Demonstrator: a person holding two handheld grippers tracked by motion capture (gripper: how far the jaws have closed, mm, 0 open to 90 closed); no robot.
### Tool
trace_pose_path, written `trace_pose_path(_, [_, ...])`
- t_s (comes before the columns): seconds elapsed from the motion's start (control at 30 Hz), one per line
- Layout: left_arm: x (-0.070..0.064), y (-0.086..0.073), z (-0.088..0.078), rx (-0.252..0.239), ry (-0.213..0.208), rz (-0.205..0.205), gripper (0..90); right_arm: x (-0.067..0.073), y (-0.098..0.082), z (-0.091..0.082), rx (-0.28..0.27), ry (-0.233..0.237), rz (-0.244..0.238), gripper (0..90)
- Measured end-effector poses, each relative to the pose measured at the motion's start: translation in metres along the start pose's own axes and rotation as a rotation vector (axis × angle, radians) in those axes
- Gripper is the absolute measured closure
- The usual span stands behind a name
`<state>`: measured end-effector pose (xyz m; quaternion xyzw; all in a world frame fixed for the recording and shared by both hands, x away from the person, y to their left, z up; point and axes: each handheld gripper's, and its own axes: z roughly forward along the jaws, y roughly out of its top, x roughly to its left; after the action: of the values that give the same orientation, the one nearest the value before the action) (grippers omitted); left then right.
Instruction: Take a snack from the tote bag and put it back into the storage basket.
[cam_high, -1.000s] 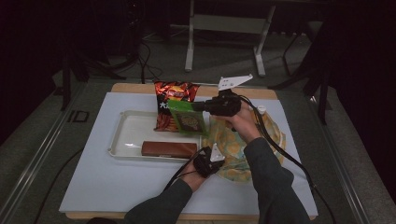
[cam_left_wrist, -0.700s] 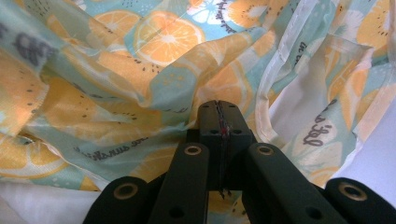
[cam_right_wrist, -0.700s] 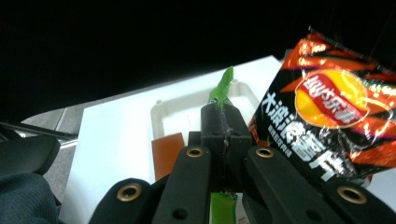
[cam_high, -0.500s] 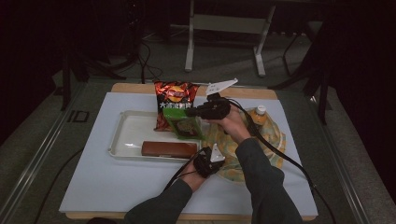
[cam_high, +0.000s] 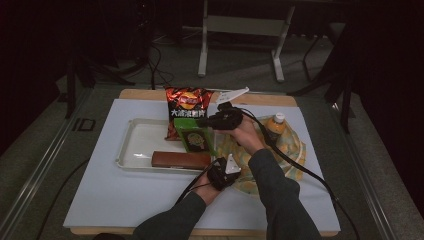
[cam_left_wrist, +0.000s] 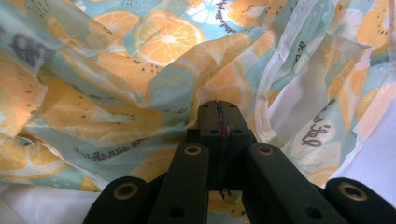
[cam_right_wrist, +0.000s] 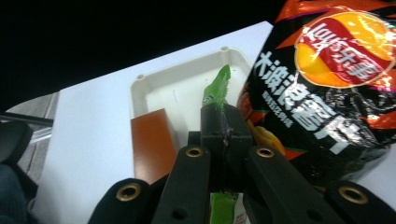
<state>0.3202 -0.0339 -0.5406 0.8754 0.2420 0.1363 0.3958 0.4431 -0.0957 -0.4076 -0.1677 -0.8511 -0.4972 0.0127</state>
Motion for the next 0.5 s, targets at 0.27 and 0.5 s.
trace_pose_path(0.27, [-0.0004,0.0000,0.0001,0.000,-0.001,0.002,88.7,0.0030,0.0069,0.0006,-0.056,0.021,-0.004,90.0])
trace_pose_path(0.5, [-0.0005,0.0000,0.0000,-0.002,0.002,0.002,88.7,-0.0049,-0.0022,0.0046,-0.025,-0.012,0.023,89.7])
